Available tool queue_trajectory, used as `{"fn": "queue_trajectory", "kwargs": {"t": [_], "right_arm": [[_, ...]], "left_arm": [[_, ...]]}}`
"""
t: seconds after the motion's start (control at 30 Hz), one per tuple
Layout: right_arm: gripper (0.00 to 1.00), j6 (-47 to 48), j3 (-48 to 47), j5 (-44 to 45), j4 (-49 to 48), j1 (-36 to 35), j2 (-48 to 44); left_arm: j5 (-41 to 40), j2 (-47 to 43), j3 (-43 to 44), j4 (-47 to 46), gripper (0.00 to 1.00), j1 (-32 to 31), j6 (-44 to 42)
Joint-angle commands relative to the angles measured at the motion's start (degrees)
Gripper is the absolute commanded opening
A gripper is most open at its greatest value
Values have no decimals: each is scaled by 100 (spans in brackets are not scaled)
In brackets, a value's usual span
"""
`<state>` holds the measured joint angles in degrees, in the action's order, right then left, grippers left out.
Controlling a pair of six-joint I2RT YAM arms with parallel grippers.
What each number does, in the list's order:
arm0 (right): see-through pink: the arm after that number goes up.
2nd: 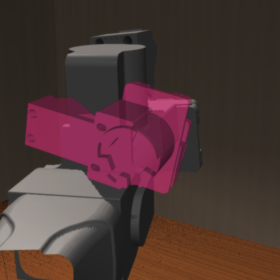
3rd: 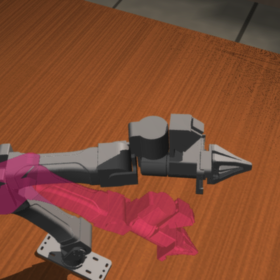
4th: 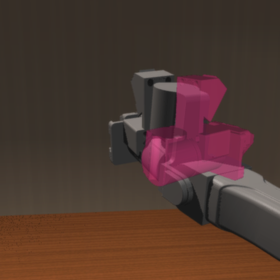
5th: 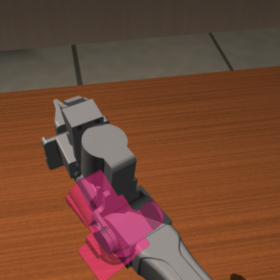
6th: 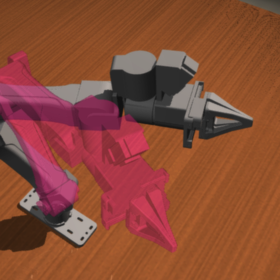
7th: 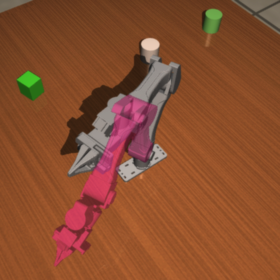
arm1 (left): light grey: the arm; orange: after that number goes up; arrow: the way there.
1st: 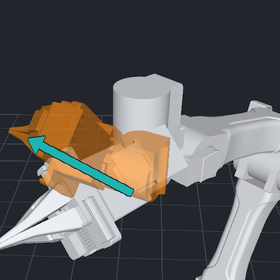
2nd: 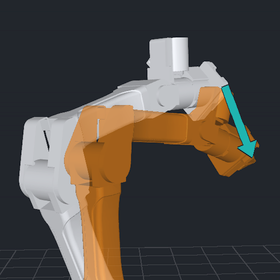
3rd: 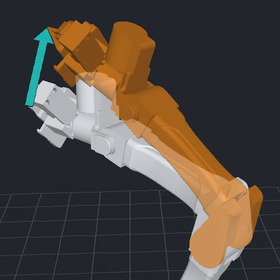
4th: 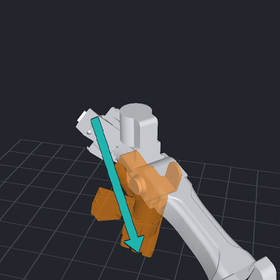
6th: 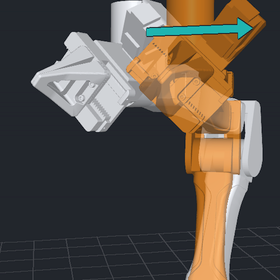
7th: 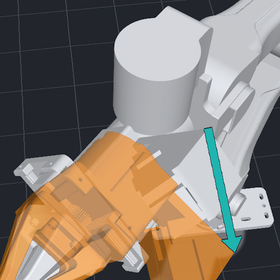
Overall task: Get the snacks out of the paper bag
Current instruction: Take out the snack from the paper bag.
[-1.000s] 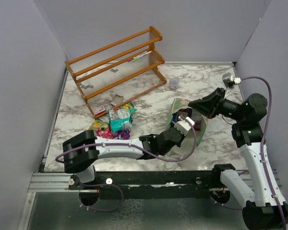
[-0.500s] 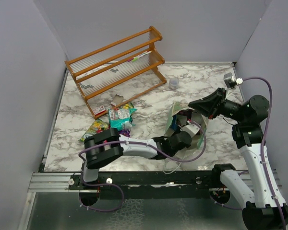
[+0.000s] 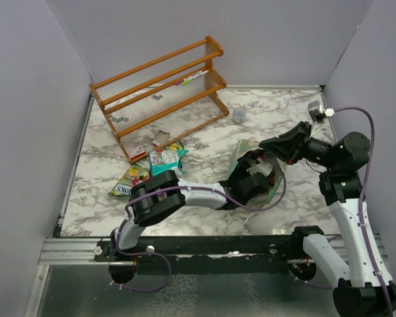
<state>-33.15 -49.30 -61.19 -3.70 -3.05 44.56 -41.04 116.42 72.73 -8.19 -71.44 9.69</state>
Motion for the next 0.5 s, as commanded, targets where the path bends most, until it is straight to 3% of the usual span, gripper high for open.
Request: {"fn": "queue_trajectory", "kwargs": {"t": [0.0,0.47], "right_arm": [[2,24,-19,-86,-109,-44,-92],[2,136,-62,-64,66,-47,-84]], "left_arm": [[-307,240,325,155,51,141,-69],[-608,1029,955,-189,58,730,-645]]}}
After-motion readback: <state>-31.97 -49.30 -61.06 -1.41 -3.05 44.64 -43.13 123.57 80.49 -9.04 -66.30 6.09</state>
